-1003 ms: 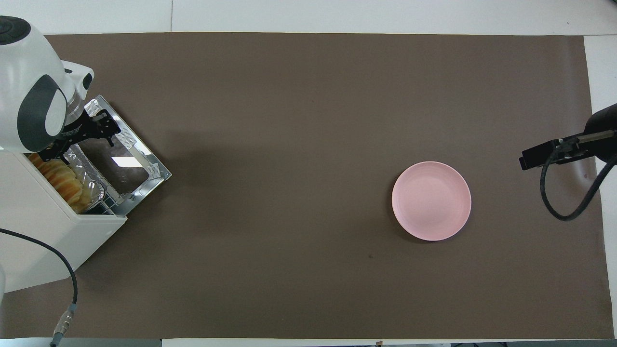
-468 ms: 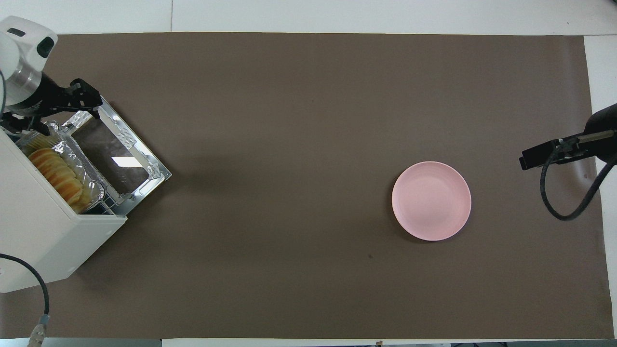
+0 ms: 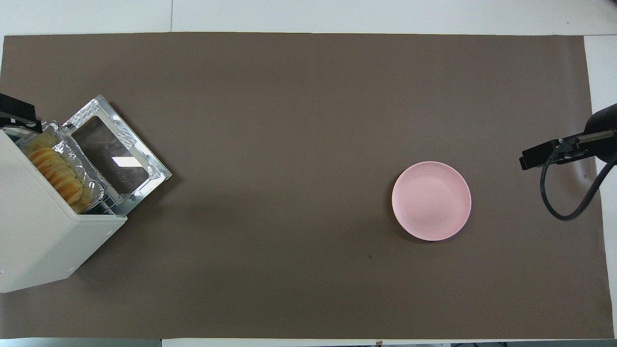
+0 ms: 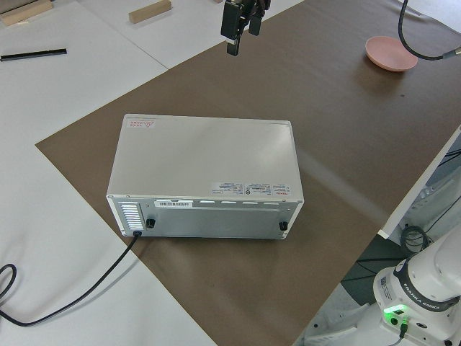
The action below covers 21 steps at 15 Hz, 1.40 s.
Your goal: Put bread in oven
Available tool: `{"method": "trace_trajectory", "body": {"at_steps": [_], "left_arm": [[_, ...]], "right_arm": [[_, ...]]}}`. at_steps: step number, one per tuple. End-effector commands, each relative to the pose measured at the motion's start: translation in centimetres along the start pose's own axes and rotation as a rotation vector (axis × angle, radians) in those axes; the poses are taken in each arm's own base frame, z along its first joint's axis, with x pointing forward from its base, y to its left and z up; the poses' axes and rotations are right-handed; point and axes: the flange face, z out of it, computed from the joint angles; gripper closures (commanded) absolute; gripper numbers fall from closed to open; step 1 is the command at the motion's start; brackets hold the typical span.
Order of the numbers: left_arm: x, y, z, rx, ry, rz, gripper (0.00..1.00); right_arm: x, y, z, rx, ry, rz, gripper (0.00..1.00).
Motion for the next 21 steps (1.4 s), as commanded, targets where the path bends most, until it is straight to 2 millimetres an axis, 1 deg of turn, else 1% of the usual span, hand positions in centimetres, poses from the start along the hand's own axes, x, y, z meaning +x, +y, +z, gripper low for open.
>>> {"method": "trace_trajectory", "body": {"at_steps": [1,3,5,7,8,9,10,12,13,14,17,20,21], "left_arm": [[-1.6,-0.1,-0.6,-0.036,-0.015,0.033,0.00],[-1.6,0.3,-1.2,-0.039,0.001,0.041,0.00],[-1.2,1.1,-1.3,-0.038,0.033,0.052,0.00],[-1.3,1.4,-1.1,-0.036,0.019,0.058,0.00],[-1.6,1.4,-1.0,-0.034,-0.003,0.060,0.00],[-1.6,0.6,-1.3,-0.038,-0.011,0.047,0.00],[-1.7,1.1,-1.2,-0.039,-0.027,0.058,0.00],[-2.1,3.1,-0.9,-0.040,-0.060,0.103,0.00],[-2.0,3.5,-1.4,-0.045,-0.051,0.109,0.00],[-1.9,3.9,-1.4,-0.045,-0.059,0.116,0.00],[-2.6,4.6,-1.3,-0.037,-0.082,0.130,0.00],[-4.0,4.7,-0.6,-0.024,-0.118,0.127,0.00],[-4.2,4.7,-0.2,-0.022,-0.130,0.125,0.00]], "right_arm": [[-0.6,0.2,-0.1,0.010,-0.005,-0.006,0.00],[-0.7,0.2,-0.1,0.009,-0.004,-0.006,0.00],[-0.6,0.2,-0.1,0.010,-0.005,-0.006,0.00],[-0.7,0.2,-0.1,0.009,-0.004,-0.006,0.00],[-0.6,0.2,-0.1,0.011,-0.005,-0.006,0.00],[-0.7,0.2,-0.1,0.009,-0.004,-0.006,0.00],[-0.7,0.2,-0.1,0.009,-0.004,-0.006,0.00],[-0.7,0.2,-0.1,0.009,-0.004,-0.006,0.00],[-0.6,0.2,-0.1,0.010,-0.005,-0.006,0.00],[-0.6,0.2,-0.1,0.010,-0.005,-0.006,0.00],[-0.6,0.2,-0.1,0.010,-0.005,-0.006,0.00],[-0.6,0.2,-0.1,0.010,-0.005,-0.006,0.00],[-0.6,0.2,-0.1,0.010,-0.005,-0.006,0.00]]}}
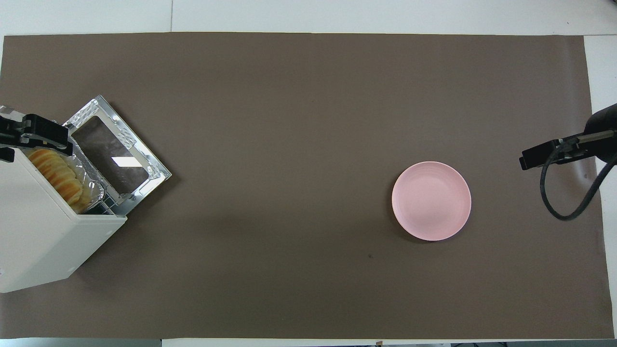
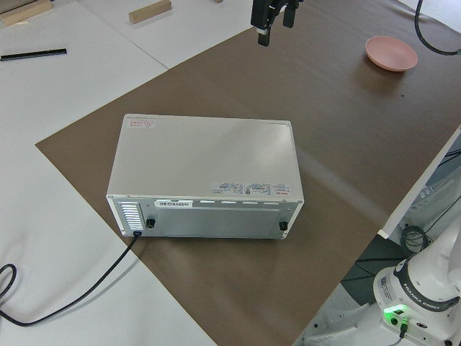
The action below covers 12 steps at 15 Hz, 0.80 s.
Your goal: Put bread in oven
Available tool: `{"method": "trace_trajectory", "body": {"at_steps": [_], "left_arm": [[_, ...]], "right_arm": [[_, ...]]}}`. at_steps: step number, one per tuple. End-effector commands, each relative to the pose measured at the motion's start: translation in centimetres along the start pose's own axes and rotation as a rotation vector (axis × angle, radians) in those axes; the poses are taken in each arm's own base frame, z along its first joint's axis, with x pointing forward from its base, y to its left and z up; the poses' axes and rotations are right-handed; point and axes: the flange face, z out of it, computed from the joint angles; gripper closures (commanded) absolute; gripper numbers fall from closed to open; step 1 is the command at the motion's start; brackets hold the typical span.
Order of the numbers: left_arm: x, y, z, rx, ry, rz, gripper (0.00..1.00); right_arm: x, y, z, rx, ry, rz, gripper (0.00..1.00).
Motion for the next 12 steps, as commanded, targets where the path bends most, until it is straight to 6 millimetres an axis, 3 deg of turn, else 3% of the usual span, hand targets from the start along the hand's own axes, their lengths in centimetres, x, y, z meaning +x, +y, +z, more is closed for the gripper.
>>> {"method": "trace_trajectory", "body": {"at_steps": [1,4,12], "left_arm": [[-1.3,-0.1,0.6,-0.003,-0.033,-0.006,0.00],[-1.3,0.0,1.1,-0.003,-0.042,0.000,0.00],[-4.3,0.4,1.6,0.006,-0.048,0.003,0.00]], "right_arm": [[-0.7,0.2,-0.1,0.009,-0.004,-0.006,0.00],[-0.6,0.2,-0.1,0.010,-0.005,-0.006,0.00],[-0.7,0.2,-0.1,0.009,-0.004,-0.006,0.00]]}}
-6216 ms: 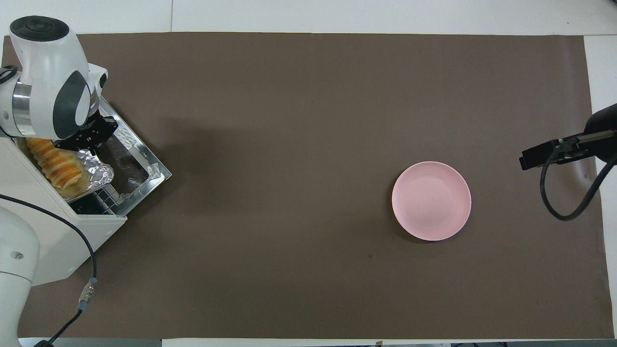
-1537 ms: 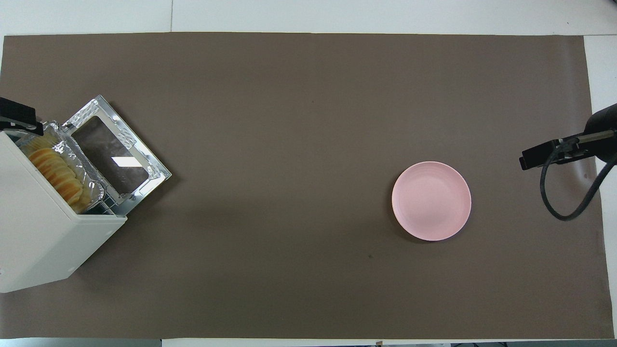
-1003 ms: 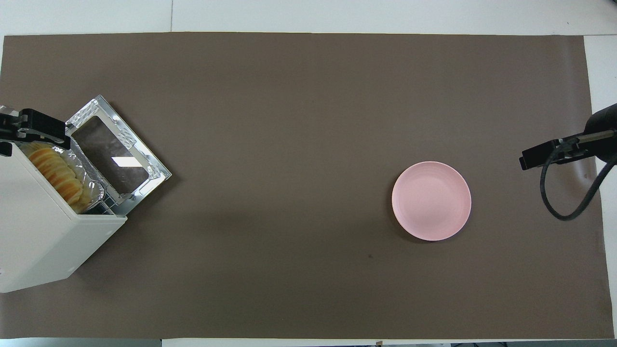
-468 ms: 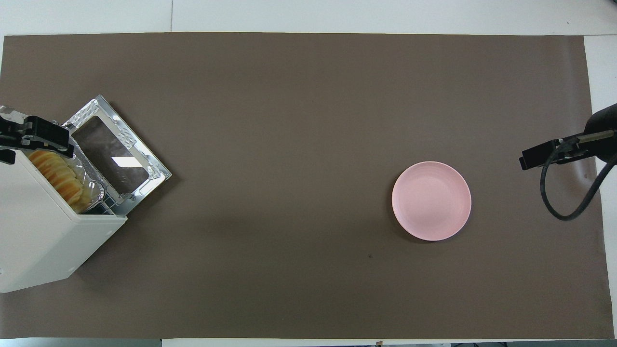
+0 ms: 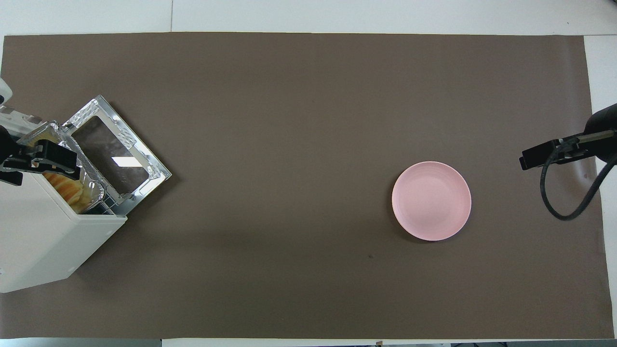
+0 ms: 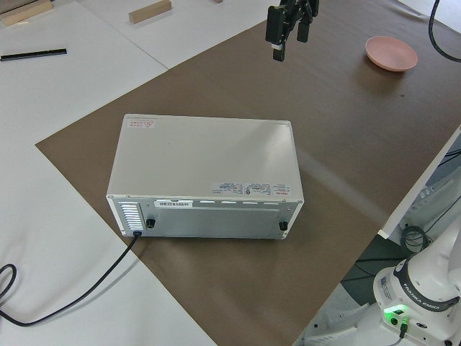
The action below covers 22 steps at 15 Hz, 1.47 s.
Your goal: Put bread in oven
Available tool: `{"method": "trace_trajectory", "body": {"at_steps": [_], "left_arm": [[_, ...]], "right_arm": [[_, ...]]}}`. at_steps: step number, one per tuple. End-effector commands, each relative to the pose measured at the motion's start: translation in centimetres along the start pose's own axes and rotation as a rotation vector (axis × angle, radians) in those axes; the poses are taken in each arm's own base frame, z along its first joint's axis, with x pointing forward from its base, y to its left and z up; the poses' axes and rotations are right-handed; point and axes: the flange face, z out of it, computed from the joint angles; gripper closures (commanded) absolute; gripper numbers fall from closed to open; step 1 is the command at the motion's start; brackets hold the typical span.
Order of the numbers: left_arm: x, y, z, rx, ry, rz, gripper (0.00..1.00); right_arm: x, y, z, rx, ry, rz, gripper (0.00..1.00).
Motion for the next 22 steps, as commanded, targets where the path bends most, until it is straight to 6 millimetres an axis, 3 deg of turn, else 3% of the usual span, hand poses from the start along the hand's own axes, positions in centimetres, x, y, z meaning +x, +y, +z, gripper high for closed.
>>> {"method": "trace_trajectory", "body": {"at_steps": [1,10,17,22], "left_arm": [[-1.7,0.3,0.1,-0.006,0.011,0.000,0.00],[-1.1,0.5,-0.1,-0.016,0.036,0.012,0.00],[0.6,1.3,-1.5,-0.046,0.163,0.013,0.00],[0.4,1.3,-1.4,-0.044,0.150,0.013,0.00]], "right_arm": [[-0.7,0.2,-0.1,0.009,-0.004,-0.006,0.00],[-0.7,0.2,-0.1,0.009,-0.004,-0.006,0.00],[-0.6,0.2,-0.1,0.010,-0.005,-0.006,0.00],[-0.7,0.2,-0.1,0.009,-0.004,-0.006,0.00]]}}
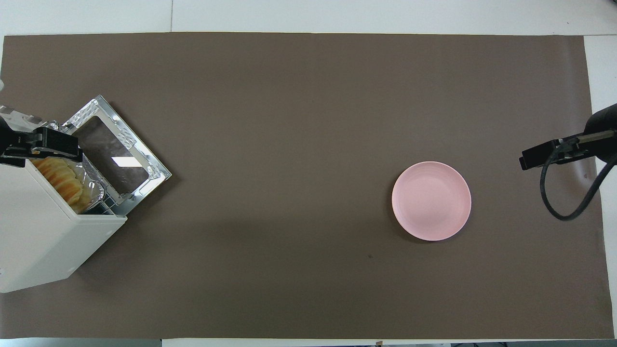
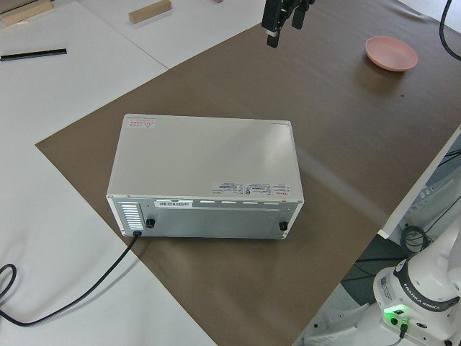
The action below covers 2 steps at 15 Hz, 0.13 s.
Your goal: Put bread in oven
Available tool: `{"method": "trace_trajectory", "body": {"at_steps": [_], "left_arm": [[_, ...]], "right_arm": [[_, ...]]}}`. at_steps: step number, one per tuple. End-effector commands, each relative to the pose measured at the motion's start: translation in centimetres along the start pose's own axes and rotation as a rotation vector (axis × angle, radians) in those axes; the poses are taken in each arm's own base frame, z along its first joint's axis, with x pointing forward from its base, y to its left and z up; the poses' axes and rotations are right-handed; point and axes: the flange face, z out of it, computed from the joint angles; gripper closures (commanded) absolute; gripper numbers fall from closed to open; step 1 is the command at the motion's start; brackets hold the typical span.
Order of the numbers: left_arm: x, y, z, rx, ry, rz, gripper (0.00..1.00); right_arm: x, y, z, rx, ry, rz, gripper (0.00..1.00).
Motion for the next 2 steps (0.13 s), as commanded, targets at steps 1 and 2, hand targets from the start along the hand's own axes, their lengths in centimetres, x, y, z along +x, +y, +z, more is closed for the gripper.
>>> {"method": "trace_trajectory", "body": {"at_steps": [1,2], "left_arm": [[-0.05,0.28,0.05,-0.019,0.003,-0.003,0.00],[-0.04,0.28,0.03,-0.019,0.004,-0.003,0.00]], "right_arm": [[-0.65,0.19,-0.13,0.009,-0.004,-0.006,0.00],[-0.61,0.20,-0.06,0.010,-0.005,-0.006,0.00]]}}
